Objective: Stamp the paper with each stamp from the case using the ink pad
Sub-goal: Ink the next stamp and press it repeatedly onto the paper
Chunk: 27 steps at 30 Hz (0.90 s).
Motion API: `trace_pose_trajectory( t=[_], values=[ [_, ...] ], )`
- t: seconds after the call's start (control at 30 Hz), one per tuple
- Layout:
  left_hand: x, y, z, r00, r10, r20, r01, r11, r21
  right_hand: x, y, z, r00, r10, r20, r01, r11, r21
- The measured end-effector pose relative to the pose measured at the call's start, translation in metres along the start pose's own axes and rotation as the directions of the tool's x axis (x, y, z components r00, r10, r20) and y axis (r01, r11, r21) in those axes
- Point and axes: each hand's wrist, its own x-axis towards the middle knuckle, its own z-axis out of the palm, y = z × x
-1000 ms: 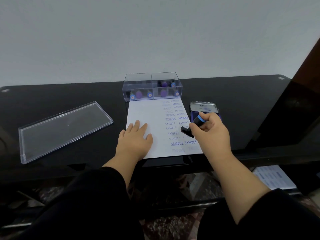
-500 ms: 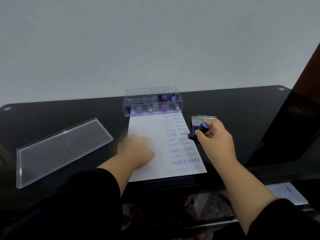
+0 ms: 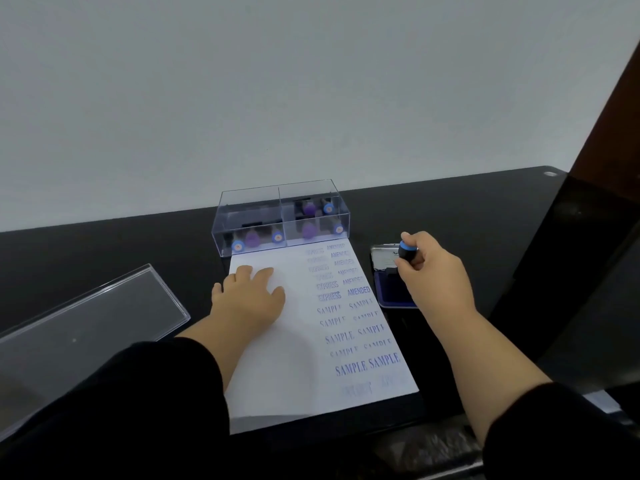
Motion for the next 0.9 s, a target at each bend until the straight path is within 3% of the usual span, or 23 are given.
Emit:
trace_pose_trajectory(
  t=[0.17,0.7,0.9],
  values=[
    [0.002,-0.007,0.015,0.994,0.021,-0.105,-0.026,0.999,-0.047,0.004,-0.001,0.006,0.999,-0.033,0.019,0.035,0.994,-0.106],
    [-0.004,-0.019,0.011,0.994,0.11,-0.021,-0.111,0.993,-0.034,-0.001,-0.006,0.004,0.998,0.002,0.067,0.013,0.976,-0.219],
    [-0.002,-0.022,0.016,0.996,0.083,-0.03,-0.084,0.996,-0.042,-0.004,-0.006,0.003,0.997,0.006,0.076,0.012,0.972,-0.237]
  ],
)
